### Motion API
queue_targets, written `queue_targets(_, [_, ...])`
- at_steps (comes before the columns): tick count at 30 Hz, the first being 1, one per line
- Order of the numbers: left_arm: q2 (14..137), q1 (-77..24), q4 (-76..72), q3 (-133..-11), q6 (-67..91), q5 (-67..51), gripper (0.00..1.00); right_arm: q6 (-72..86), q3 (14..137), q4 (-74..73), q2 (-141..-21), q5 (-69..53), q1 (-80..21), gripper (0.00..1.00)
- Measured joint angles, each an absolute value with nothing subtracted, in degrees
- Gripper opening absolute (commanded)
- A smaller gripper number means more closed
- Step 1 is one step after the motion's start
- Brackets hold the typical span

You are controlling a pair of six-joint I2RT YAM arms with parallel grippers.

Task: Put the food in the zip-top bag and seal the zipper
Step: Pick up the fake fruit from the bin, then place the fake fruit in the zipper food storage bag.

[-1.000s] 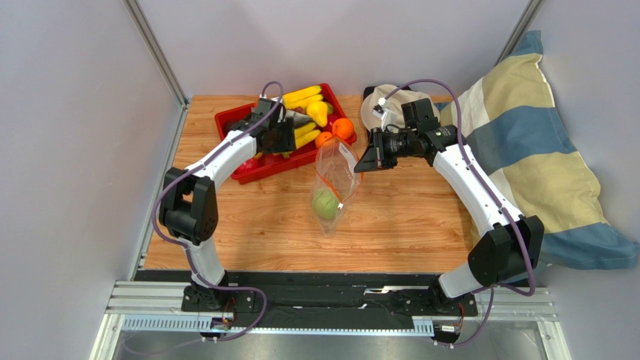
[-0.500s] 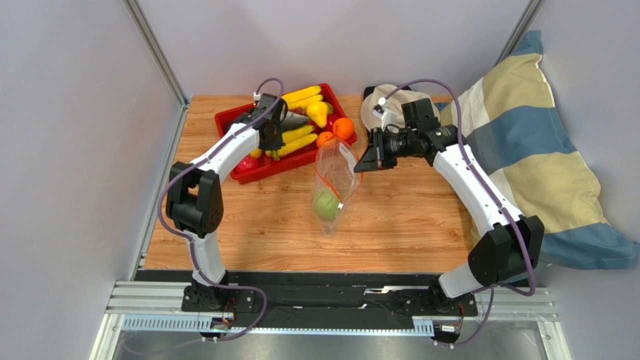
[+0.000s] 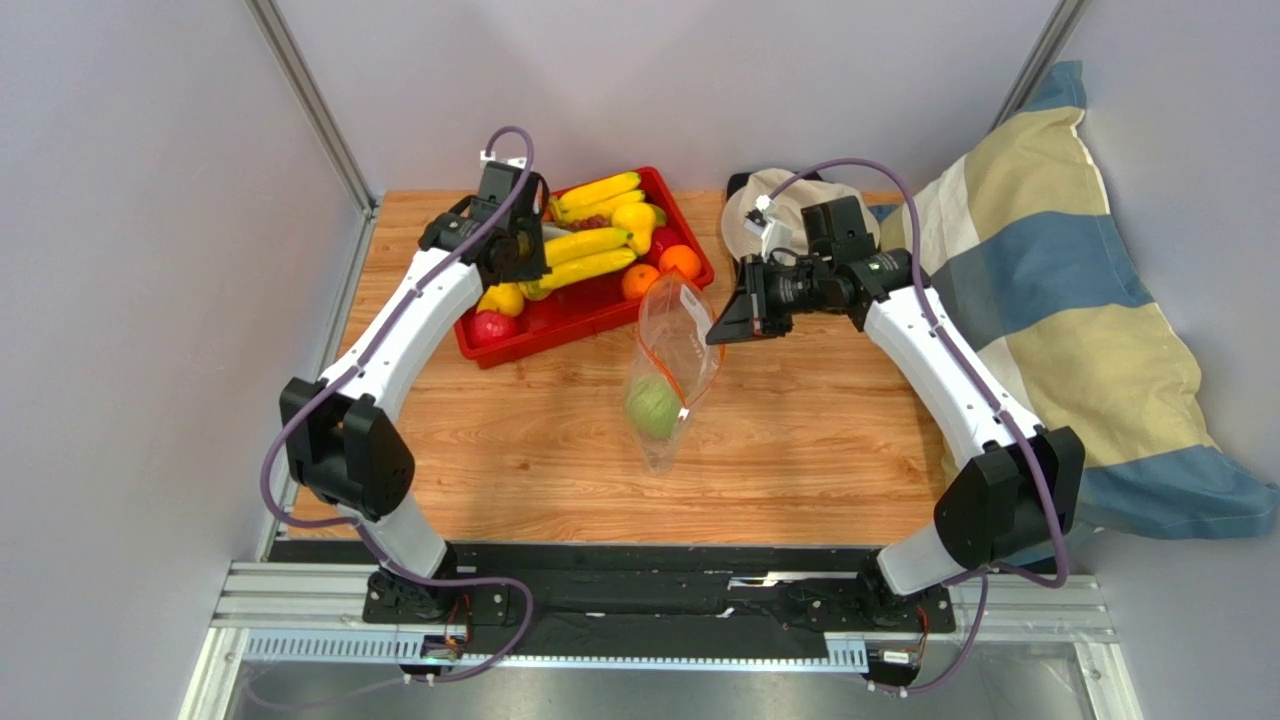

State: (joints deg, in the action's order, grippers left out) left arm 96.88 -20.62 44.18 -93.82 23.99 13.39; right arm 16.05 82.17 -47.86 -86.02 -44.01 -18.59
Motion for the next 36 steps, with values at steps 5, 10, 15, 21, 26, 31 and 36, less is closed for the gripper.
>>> queue_targets(5, [89.0,-20.6,42.5,-92.1,16.3,11.4,0.00,17.8,82.2,-46.6,-86.9,-45.0,-18.5,0.00])
queue_targets(10, [76.7,-20.9,37.8,-90.1,2.0,4.7,0.00,20.3,83.3,-45.1,-89.2,-46.5,-18.6,0.00])
queue_targets(15, [67.0,-25.3,34.9,-89.7,-14.3,-2.7,0.00,22.6,84.5,-43.5,-90.8,-47.4,-19.7,0.00])
queue_targets(21, [63.1,-37.2,36.2,-88.1,-30.8,-4.0,0.00,24.5,84.6,-42.0,-91.1,-48.2,-21.9,0.00])
queue_targets(26, [65.2,-45.1,38.1,-84.3,-40.0,2.3,0.00,25.3,84.6,-41.3,-91.1,-48.5,-22.5,0.00])
queue_targets(31, [67.0,-49.3,35.2,-80.1,-47.0,11.7,0.00,25.5,83.6,-41.3,-91.1,-46.5,-21.9,0.00])
queue_targets(36, [68.1,-51.7,31.9,-75.8,-53.8,21.6,0.00,25.7,83.2,-41.3,-90.9,-46.6,-22.1,0.00])
